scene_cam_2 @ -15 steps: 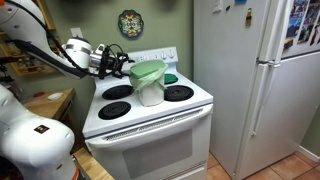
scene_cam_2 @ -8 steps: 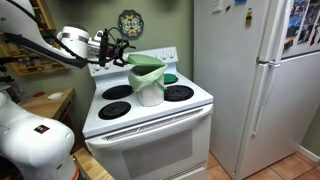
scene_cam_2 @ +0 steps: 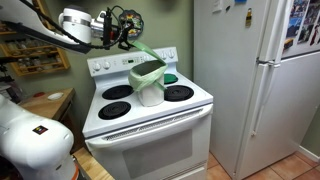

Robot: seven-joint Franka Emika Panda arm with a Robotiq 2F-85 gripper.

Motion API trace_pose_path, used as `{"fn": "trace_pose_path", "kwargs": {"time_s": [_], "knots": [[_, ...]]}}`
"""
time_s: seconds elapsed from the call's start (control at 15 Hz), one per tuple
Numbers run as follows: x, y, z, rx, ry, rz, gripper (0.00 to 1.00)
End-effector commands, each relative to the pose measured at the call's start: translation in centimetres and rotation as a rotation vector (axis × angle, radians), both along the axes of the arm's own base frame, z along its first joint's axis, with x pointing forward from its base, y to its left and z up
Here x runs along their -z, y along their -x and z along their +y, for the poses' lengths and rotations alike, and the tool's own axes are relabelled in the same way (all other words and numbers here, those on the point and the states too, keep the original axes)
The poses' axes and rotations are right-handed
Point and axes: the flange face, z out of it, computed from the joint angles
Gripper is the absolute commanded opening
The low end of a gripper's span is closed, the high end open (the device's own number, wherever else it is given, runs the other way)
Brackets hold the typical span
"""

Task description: Open the lid of the bin on the stove

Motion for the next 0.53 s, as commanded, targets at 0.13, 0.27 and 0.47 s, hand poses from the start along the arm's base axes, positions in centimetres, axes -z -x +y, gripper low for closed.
{"fn": "trace_pose_path", "kwargs": {"time_s": [0.13,0.27,0.47], "knots": [[-2.9,-2.3,-0.8,0.056,-0.072,-0.104,1.00],[-2.8,-3.2,-1.1,0.080,-0.107,-0.142,1.00],[-2.8,-4.2,-1.6,0.123,-0.171,-0.208,1.00]]}}
